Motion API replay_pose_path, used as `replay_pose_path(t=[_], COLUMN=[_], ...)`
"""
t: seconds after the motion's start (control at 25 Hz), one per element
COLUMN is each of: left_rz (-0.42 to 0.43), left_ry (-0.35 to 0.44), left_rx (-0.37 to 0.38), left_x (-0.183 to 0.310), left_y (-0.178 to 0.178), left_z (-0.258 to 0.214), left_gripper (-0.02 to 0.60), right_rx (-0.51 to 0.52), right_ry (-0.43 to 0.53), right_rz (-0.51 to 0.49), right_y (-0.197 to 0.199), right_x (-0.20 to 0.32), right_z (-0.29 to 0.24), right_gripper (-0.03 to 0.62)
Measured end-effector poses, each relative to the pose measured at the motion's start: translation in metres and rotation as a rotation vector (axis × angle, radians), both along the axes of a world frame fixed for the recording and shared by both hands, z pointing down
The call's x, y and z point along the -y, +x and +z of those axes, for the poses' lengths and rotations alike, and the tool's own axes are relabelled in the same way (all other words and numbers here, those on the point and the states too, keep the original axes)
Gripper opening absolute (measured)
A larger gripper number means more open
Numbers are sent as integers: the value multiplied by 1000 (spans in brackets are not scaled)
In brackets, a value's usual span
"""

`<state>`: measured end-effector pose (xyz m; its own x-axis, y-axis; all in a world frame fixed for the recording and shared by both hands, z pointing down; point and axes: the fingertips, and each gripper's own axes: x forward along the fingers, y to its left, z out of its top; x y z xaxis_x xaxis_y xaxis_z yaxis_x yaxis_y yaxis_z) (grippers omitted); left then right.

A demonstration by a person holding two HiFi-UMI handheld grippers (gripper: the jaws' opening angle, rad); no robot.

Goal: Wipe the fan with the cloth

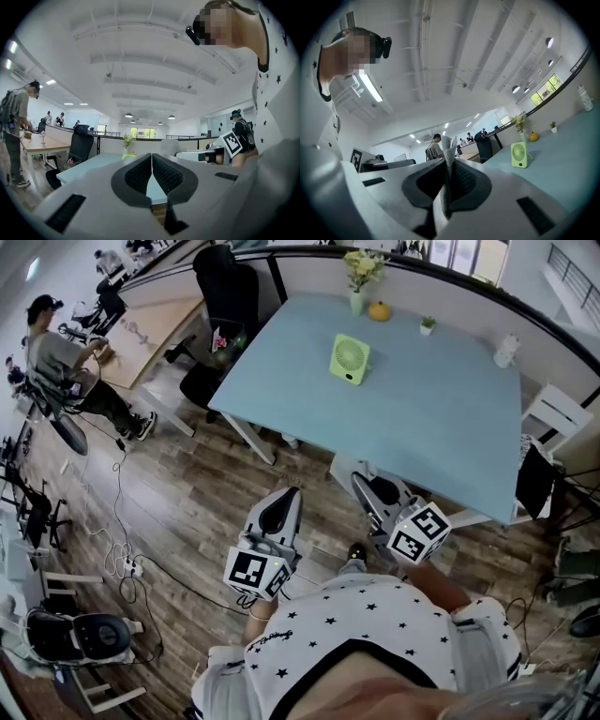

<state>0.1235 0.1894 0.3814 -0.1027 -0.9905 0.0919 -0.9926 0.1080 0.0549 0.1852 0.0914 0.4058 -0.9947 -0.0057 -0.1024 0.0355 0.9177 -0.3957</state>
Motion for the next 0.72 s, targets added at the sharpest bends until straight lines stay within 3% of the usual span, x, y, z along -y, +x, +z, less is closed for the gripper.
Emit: replay_pose_path(t=[0.28,0.48,0.72], left_rz=[5,2,55], left_ry=[-8,-12,-1], left_rx=[26,-4,-29], left_x=[16,27,54], left_y=[-14,-34,-68], left_z=[1,10,19], left_gripper=[29,29,29], right_rx=[-4,-17,-32], right_ry=[6,8,44], right_rz=[0,18,100], right_y=[-17,-31,-49], right_x=[16,28,53], right_z=[2,3,4], right_gripper=[17,17,17])
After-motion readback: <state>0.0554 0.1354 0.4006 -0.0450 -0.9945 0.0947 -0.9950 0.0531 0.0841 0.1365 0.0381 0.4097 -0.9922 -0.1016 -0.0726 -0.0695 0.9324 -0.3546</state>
